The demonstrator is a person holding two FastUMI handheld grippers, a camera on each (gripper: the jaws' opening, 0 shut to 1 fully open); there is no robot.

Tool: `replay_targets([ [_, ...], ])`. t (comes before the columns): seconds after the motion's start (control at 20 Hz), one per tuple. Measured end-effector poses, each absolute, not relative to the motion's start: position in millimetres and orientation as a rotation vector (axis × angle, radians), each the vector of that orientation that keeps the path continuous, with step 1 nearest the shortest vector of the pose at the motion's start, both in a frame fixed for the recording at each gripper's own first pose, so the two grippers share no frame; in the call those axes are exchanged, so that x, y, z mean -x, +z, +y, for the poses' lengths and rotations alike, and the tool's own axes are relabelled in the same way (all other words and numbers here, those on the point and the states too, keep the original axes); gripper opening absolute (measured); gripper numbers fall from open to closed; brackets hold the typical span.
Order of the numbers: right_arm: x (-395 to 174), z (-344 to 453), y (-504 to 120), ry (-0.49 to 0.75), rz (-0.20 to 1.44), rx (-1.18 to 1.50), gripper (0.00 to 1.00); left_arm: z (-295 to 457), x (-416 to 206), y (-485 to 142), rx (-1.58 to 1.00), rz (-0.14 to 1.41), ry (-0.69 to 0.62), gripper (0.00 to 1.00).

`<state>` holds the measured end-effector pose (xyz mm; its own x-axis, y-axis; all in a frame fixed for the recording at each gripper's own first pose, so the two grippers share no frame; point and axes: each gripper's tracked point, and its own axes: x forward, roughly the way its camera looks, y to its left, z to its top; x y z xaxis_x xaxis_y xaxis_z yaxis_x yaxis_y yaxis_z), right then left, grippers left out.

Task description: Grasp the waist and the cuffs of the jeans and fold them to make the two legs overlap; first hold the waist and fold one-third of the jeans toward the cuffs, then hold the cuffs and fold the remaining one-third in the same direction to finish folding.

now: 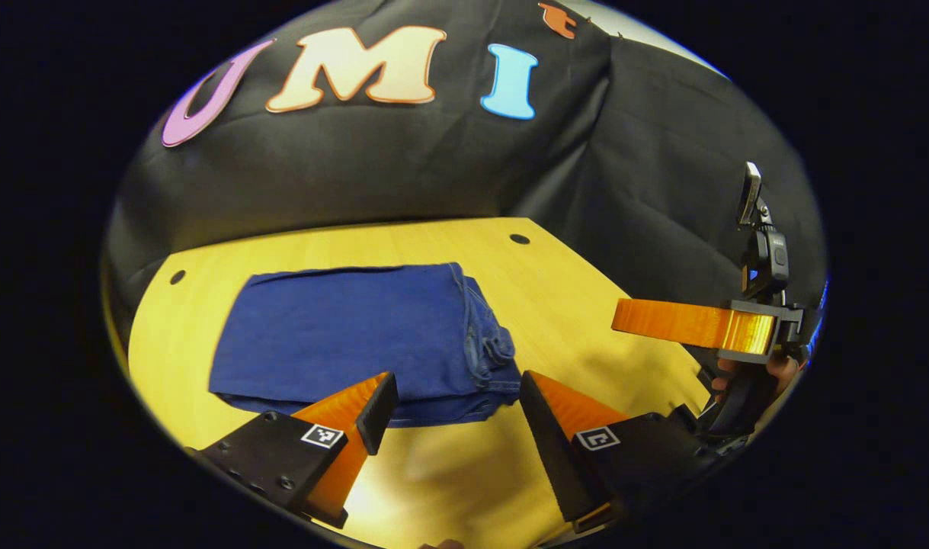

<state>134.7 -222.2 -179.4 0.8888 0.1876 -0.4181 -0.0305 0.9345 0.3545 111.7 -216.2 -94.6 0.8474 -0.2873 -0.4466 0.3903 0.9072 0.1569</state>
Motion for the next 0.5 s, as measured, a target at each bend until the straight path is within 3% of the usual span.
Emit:
replay_targets([
  [0.2,-118.9,-182.1,-174.4,0.116,0.454,-0.339,0.97,-159.4,-95.7,-78.1,-0.329,0.422,-0.32,0.94],
  [0.5,-96.4,-145.9,-182.9,0.101,0.479,-0.327,0.98,-112.7,-81.2,-85.1,-0.217,0.466,-0.29,0.95],
])
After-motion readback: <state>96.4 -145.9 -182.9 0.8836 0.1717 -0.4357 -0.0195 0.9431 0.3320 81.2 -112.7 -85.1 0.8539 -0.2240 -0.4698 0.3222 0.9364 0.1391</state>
